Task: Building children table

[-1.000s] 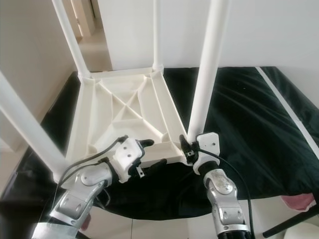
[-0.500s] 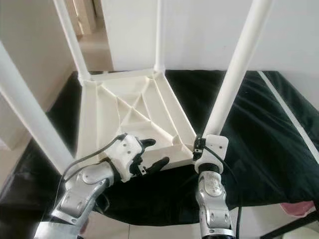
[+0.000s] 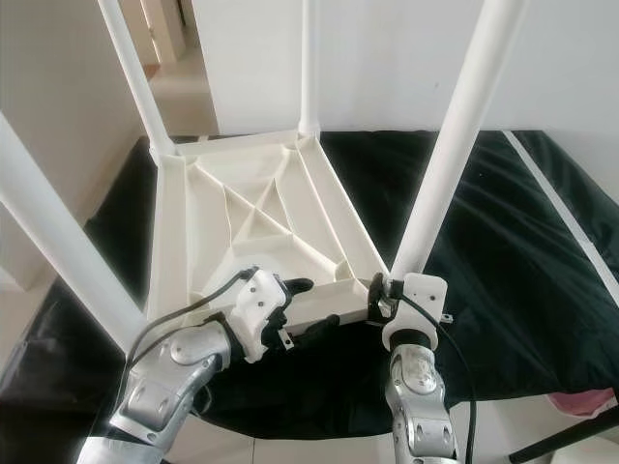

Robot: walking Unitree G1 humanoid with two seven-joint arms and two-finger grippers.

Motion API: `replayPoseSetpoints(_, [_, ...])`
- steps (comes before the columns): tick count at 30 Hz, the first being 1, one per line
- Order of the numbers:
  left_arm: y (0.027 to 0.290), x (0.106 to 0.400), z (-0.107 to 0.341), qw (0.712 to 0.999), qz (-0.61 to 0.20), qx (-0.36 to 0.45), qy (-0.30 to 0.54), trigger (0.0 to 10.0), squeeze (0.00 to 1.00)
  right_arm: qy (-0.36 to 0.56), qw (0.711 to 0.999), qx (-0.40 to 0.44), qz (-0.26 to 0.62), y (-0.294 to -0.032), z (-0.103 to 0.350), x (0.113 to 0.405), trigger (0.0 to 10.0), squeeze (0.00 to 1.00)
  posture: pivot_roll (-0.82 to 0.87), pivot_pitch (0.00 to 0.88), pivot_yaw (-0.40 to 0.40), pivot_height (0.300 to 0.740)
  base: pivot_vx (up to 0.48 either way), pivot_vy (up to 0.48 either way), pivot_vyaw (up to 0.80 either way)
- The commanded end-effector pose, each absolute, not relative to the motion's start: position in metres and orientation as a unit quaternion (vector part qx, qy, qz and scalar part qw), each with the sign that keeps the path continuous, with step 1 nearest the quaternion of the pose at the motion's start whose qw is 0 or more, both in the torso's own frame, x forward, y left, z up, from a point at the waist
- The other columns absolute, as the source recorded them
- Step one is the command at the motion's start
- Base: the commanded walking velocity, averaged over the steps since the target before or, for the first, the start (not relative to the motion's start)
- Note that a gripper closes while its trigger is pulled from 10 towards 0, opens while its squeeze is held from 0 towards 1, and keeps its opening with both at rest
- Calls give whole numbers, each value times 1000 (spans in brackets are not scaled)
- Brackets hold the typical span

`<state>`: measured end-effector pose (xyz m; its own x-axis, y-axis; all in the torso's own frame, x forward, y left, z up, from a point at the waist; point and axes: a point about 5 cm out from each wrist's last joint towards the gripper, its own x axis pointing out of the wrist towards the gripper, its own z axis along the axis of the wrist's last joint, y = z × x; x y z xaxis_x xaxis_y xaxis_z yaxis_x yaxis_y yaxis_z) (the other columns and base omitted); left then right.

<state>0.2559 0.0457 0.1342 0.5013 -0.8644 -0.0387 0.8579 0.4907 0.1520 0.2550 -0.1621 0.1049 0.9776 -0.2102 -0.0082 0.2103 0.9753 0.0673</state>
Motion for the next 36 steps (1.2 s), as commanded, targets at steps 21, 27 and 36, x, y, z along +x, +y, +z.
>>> replayPoseSetpoints(21, [55,257,133,859,-503,93,-11,10000,0,-30,995,-5,98,-211,117,245,10000,0,-80,7,19,740,0,0,0])
replayPoseSetpoints(27, [53,257,134,857,-506,93,-12,10000,0,-34,987,-29,155,-205,125,259,10000,0,-81,9,18,740,0,0,0])
replayPoseSetpoints(36, [51,261,141,864,-495,86,-24,10000,0,-15,963,-95,253,-198,125,275,2941,0,-53,6,-1,740,0,0,0])
